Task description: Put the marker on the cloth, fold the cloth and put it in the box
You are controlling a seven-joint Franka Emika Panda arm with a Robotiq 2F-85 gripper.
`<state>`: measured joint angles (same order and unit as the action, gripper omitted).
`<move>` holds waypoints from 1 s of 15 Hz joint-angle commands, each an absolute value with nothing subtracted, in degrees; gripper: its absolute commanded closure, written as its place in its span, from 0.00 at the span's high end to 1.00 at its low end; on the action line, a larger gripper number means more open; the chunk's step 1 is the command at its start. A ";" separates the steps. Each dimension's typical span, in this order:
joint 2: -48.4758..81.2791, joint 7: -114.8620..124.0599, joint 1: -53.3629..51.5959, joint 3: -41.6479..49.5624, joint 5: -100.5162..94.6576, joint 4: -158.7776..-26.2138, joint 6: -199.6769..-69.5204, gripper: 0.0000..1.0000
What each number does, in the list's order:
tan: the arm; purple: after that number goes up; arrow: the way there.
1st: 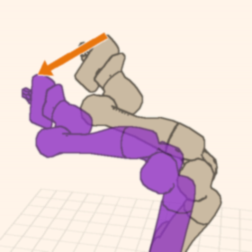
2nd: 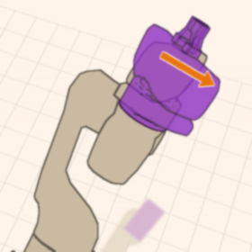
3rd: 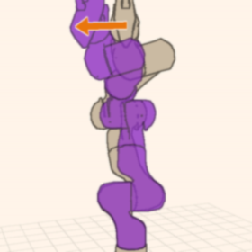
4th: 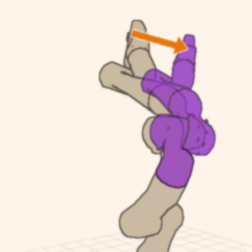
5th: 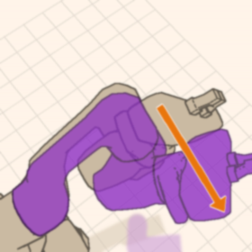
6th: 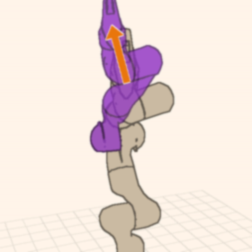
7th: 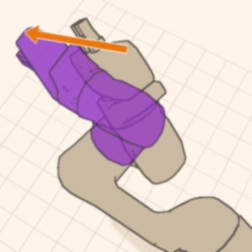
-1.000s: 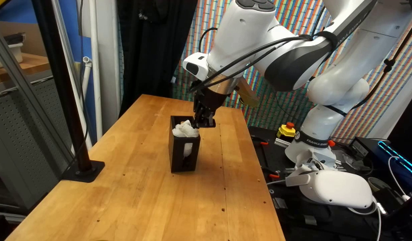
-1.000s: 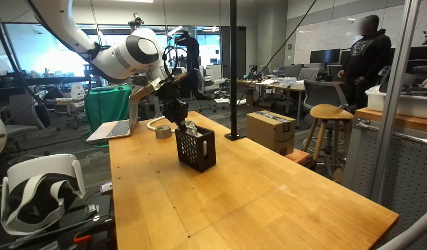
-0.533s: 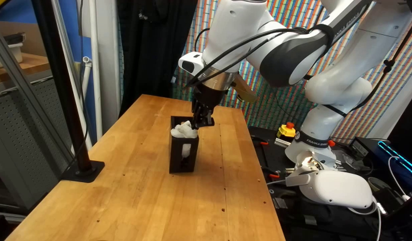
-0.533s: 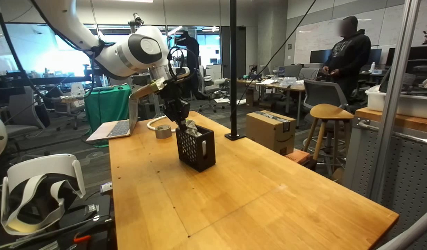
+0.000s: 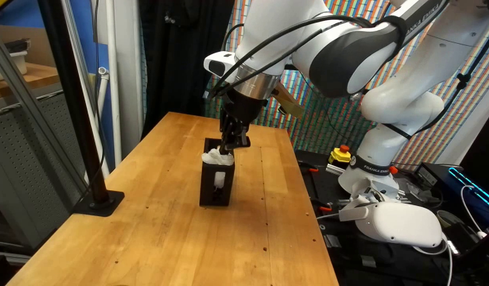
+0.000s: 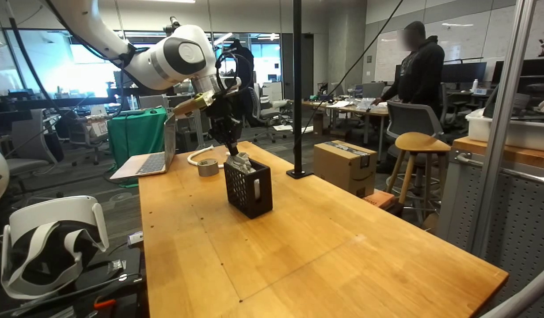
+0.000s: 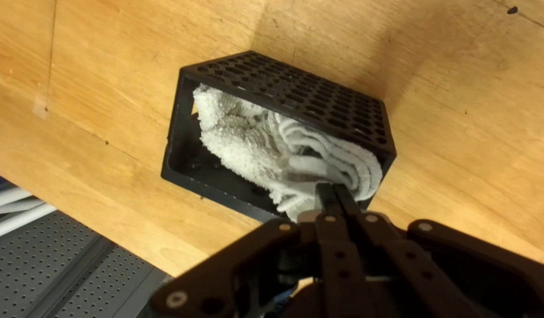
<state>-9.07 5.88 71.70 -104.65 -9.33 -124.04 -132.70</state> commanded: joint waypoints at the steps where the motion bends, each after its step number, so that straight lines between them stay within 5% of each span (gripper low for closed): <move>1: -12.68 2.09 75.82 -108.19 -5.00 -121.94 -133.25 0.06; 15: -32.07 -13.71 92.28 -119.82 21.90 -117.25 -130.43 0.06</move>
<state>-25.93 -10.31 87.14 -115.42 16.26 -118.94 -131.84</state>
